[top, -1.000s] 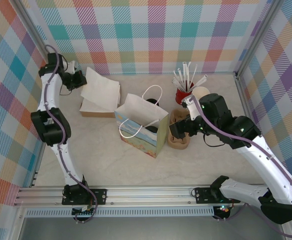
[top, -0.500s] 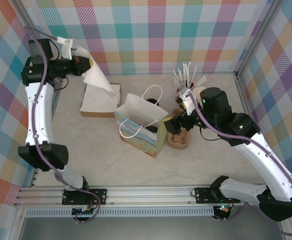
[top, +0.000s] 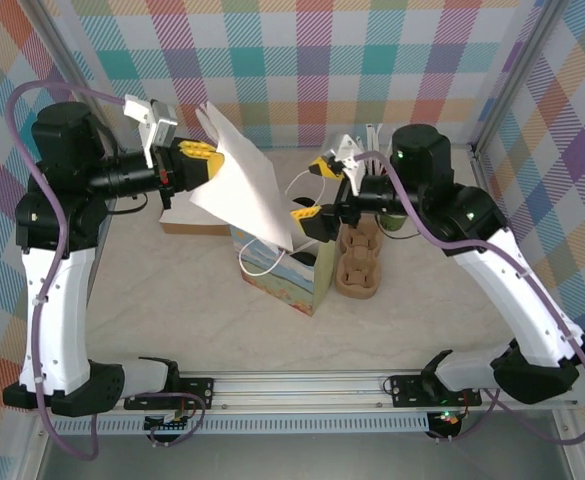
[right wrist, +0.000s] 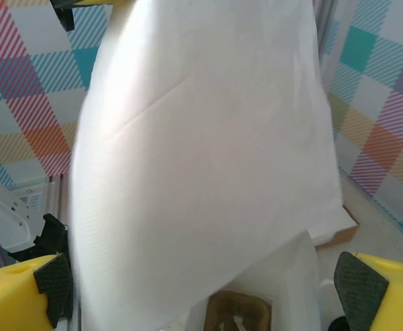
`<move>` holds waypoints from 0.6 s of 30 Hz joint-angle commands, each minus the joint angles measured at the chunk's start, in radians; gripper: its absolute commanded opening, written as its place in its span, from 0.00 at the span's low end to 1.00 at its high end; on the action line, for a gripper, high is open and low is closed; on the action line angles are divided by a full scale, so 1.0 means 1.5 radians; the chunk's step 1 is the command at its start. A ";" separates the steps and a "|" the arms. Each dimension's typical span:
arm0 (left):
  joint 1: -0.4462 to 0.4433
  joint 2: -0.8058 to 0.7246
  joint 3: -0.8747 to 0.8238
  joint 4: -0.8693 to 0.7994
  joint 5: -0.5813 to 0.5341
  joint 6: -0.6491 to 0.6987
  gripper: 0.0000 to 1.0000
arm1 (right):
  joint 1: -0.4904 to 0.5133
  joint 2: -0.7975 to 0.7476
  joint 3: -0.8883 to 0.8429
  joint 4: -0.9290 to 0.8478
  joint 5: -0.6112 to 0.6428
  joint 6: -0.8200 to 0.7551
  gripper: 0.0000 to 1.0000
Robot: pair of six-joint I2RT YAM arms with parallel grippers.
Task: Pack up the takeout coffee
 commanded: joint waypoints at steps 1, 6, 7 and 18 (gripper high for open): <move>-0.028 0.008 -0.008 0.017 0.031 0.024 0.00 | 0.022 0.037 0.045 0.025 -0.060 -0.028 1.00; -0.059 0.015 -0.008 0.009 0.038 0.047 0.00 | 0.048 0.102 0.093 0.031 -0.109 -0.023 1.00; -0.063 0.016 -0.008 0.007 0.039 0.051 0.00 | 0.052 0.112 0.098 0.035 -0.118 -0.019 1.00; -0.072 0.010 -0.002 0.009 0.044 0.063 0.00 | 0.068 0.177 0.144 0.009 -0.117 -0.003 0.35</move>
